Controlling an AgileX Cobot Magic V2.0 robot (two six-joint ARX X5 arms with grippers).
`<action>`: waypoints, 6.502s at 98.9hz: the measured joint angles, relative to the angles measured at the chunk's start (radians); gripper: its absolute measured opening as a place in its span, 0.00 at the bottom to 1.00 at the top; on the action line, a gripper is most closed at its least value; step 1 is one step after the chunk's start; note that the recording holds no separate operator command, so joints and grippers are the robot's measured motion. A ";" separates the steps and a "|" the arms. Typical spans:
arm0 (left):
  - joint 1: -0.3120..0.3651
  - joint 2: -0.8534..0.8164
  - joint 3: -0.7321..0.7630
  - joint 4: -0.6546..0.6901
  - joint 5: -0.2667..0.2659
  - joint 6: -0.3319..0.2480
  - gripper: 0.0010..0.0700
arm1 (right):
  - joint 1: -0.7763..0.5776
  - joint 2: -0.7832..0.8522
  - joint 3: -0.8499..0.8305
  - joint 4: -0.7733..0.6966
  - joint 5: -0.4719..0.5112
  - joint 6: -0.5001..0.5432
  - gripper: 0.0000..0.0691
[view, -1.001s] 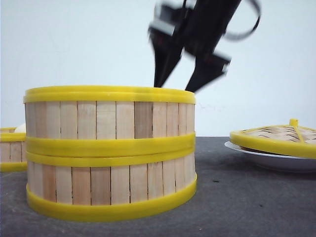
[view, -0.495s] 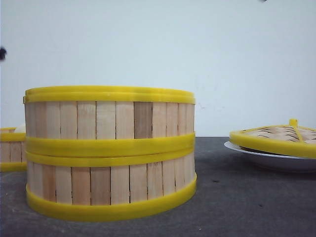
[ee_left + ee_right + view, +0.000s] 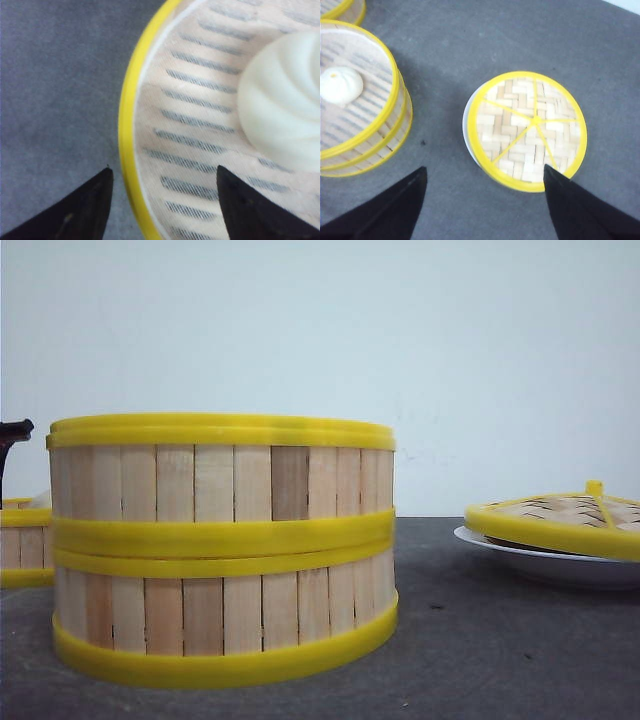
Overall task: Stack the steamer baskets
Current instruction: 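Reach the left gripper to the rim of the remaining bun basket and grasp, then lift the basket with the left gripper and carry it above the stack, then lower the basket onto the stack, open the left gripper and withdraw, then move the right gripper to the woven lid on the white plate and grasp its rim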
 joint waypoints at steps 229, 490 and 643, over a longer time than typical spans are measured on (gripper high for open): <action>-0.045 -0.211 0.484 -0.528 0.334 0.090 0.03 | 0.000 0.000 0.000 -0.021 0.000 0.043 0.66; -0.429 -0.151 0.327 -0.519 0.338 0.209 0.03 | 0.000 0.000 0.000 -0.022 0.000 0.043 0.66; -0.369 -0.699 0.231 -0.657 -0.028 0.081 0.50 | -0.543 0.150 -0.353 0.518 -0.348 -0.073 0.66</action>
